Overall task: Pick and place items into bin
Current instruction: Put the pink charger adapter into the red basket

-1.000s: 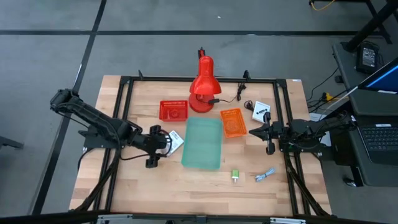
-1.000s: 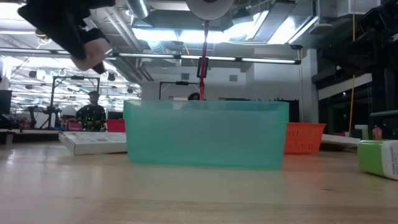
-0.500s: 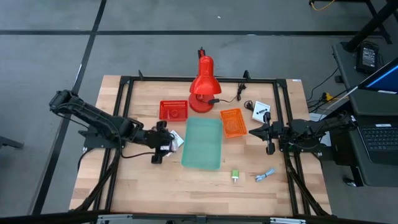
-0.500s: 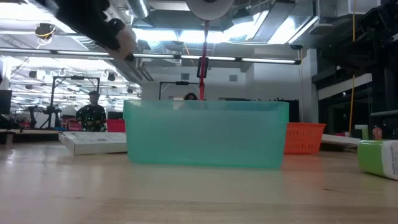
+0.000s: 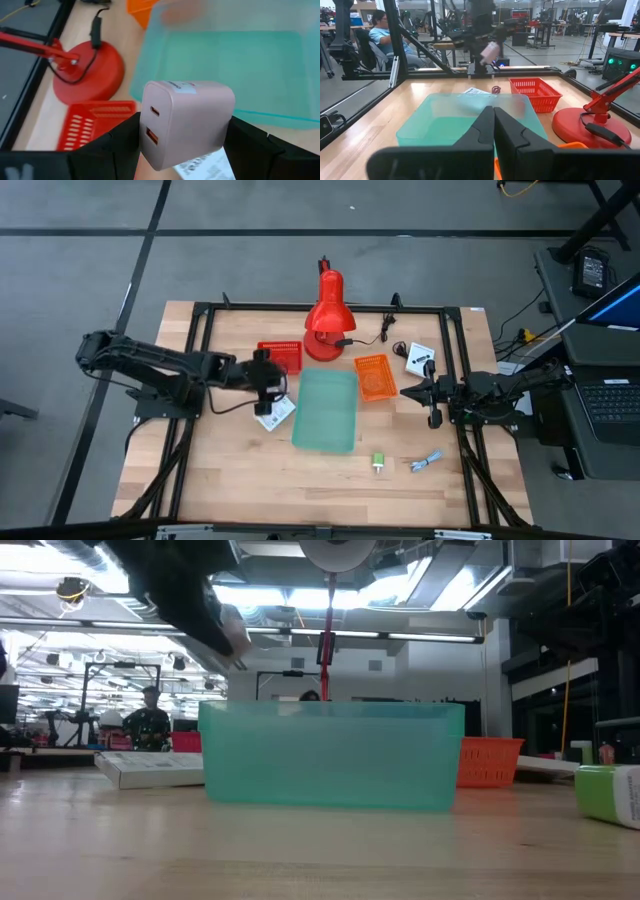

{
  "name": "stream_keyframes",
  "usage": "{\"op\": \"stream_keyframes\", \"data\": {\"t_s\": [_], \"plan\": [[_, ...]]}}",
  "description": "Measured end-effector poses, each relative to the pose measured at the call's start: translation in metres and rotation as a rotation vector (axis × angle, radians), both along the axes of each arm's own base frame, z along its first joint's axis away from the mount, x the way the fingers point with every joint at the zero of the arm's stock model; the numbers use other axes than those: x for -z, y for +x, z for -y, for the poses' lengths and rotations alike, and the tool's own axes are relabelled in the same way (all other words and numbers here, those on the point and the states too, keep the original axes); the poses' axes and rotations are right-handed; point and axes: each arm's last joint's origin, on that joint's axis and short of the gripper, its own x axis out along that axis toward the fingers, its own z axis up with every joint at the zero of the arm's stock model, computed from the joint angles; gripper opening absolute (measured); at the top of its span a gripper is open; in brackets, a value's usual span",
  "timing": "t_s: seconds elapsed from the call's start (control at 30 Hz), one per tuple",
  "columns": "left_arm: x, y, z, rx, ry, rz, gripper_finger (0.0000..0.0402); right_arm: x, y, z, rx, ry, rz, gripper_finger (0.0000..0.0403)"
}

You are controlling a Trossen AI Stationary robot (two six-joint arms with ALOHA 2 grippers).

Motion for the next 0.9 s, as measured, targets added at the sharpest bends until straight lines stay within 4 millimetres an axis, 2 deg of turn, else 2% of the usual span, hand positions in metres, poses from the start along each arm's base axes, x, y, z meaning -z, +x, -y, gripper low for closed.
{"op": "stream_keyframes", "data": {"t_s": [0.33, 0.63, 0.77, 0.9], "plan": [[0.000, -0.003, -0.045, -0.084, 0.026, -0.027, 0.0232, 0.000, 0.000, 0.000, 0.000, -0.002, 0.000, 0.0000], [0.003, -0.007, -0.070, -0.134, 0.045, -0.057, 0.0232, 0.000, 0.000, 0.000, 0.000, 0.001, 0.000, 0.0000], [0.014, -0.005, -0.083, -0.176, 0.033, -0.115, 0.0232, 0.000, 0.000, 0.000, 0.000, 0.001, 0.000, 0.0000], [0.036, 0.000, -0.096, -0.196, 0.023, -0.227, 0.0232, 0.000, 0.000, 0.000, 0.000, -0.002, 0.000, 0.0000]]}}
